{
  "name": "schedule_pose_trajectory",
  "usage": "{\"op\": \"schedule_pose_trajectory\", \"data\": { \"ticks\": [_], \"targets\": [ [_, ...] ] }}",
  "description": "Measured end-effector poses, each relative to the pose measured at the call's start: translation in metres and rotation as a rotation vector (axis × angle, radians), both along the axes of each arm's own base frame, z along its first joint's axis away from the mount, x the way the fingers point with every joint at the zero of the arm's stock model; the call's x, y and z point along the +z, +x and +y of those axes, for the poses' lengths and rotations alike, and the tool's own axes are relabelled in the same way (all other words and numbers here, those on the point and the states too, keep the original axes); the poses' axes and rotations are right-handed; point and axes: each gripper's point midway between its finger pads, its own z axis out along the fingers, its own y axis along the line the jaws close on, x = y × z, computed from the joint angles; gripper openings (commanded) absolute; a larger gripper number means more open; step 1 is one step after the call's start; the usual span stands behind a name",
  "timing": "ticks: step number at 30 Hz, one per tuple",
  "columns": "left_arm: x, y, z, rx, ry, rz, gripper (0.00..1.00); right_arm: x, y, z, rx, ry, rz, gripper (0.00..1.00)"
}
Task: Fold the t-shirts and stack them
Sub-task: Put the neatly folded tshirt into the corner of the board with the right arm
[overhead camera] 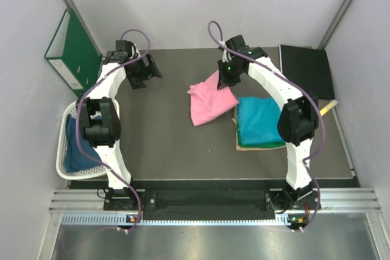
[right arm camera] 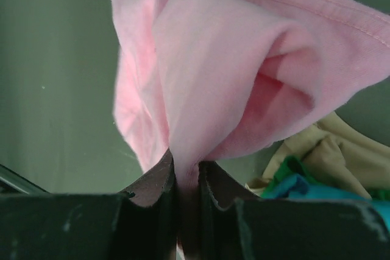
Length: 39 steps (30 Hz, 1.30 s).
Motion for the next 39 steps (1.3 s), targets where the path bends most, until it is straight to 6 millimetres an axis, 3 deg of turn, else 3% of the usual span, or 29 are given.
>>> {"op": "schedule_pose_trajectory", "data": {
  "ticks": [6,13,19,21,25,29,32,35,39],
  "targets": [
    [-0.020,-0.017,-0.016,-0.050,-0.030,0.062,0.98,0.057,-0.015,-0.014,0.000,0.007,-0.093,0.09],
    [-0.045,-0.030,-0.017,-0.065,-0.035,0.136,0.98,0.116,-0.045,-0.030,-0.011,0.043,-0.169,0.11],
    [-0.053,-0.032,-0.018,-0.075,-0.034,0.156,0.98,0.142,-0.070,-0.038,-0.033,0.083,-0.181,0.11],
    [-0.053,-0.033,-0.019,-0.081,-0.038,0.157,0.98,0.139,-0.080,-0.044,-0.045,0.087,-0.174,0.11],
    [-0.054,-0.033,-0.020,-0.088,-0.044,0.159,0.99,0.102,-0.113,-0.070,-0.090,0.072,-0.090,0.11],
    [-0.054,-0.034,-0.021,-0.094,-0.046,0.161,0.98,0.058,-0.131,-0.119,-0.218,0.016,0.027,0.13],
    [-0.055,-0.034,-0.021,-0.096,-0.048,0.162,0.98,0.035,-0.139,-0.155,-0.331,-0.006,0.083,0.13],
    [-0.057,-0.034,-0.022,-0.099,-0.054,0.168,0.99,0.030,-0.145,-0.177,-0.395,-0.010,0.095,0.13],
    [-0.064,-0.035,-0.024,-0.104,-0.064,0.188,0.98,0.035,-0.143,-0.177,-0.387,-0.003,0.069,0.13]
  ]
}}
